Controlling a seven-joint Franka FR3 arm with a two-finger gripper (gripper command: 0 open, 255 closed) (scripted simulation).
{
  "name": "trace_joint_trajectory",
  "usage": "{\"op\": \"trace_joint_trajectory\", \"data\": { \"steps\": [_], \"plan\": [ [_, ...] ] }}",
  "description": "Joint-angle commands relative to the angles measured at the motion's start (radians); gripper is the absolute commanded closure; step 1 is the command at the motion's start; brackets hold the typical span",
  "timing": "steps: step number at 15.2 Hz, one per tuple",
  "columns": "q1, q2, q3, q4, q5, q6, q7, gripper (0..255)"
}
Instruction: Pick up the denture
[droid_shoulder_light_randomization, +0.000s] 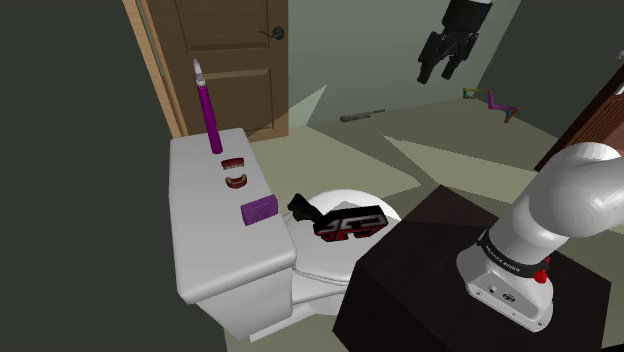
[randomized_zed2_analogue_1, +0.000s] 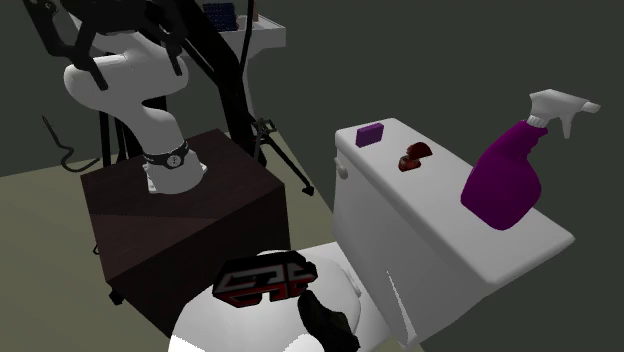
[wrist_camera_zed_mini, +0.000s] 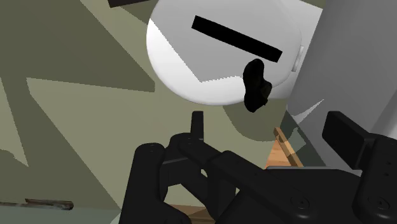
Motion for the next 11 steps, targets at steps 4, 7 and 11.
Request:
{"op": "trace_joint_trajectory", "data": {
  "steps": [4, 7, 11],
  "plan": [
    [0.026, 0.068, 0.049, 0.013, 0.034, 0.044, 0.053, 0],
    [0.05, 0.144, 0.097, 0.036, 0.063, 0.086, 0.103, 0],
    [0.077, 0.255, 0.158, 0.083, 0.094, 0.139, 0.169, 0]
  ]
}}
